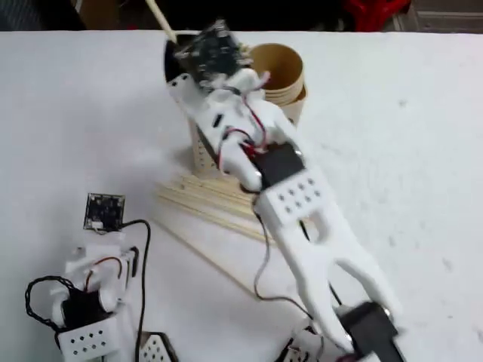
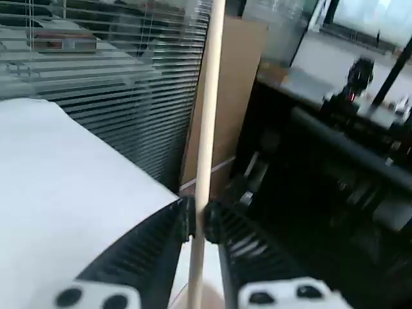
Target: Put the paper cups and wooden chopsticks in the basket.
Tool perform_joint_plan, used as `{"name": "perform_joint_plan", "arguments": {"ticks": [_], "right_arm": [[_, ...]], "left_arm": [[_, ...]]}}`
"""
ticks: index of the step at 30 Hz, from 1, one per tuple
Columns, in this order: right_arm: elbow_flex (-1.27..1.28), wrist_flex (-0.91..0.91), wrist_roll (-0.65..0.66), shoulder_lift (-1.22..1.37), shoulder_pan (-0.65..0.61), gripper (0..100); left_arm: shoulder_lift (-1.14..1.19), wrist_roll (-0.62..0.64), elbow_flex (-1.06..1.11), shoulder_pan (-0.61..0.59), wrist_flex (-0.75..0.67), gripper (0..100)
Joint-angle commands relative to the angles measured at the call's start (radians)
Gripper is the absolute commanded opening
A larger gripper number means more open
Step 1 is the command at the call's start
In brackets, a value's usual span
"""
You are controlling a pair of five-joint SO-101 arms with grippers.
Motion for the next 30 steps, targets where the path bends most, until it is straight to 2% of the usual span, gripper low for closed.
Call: {"name": "perform_joint_plan", "arguments": {"ticks": [1,6,9,21,30], "right_arm": [[-0.054,-0.170,0.104,0.073,0.018,1.7],[-0.051,-0.367,0.072,0.150,0.019,1.6],[-0.048,-0.417,0.025,0.176,0.033,1.6],[0.121,-0.479,-0.021,0.220,0.073,1.6],[0.439,-0.438,-0.021,-0.042,0.073,1.6]], "left_arm": [[-0.004,-0.005,-0.003,-0.007,0.002,22],[-0.004,-0.005,-0.003,-0.007,0.002,22],[-0.004,-0.005,-0.003,-0.007,0.002,22],[-0.004,-0.005,-0.003,-0.007,0.002,22],[-0.004,-0.005,-0.003,-0.007,0.002,22]]}}
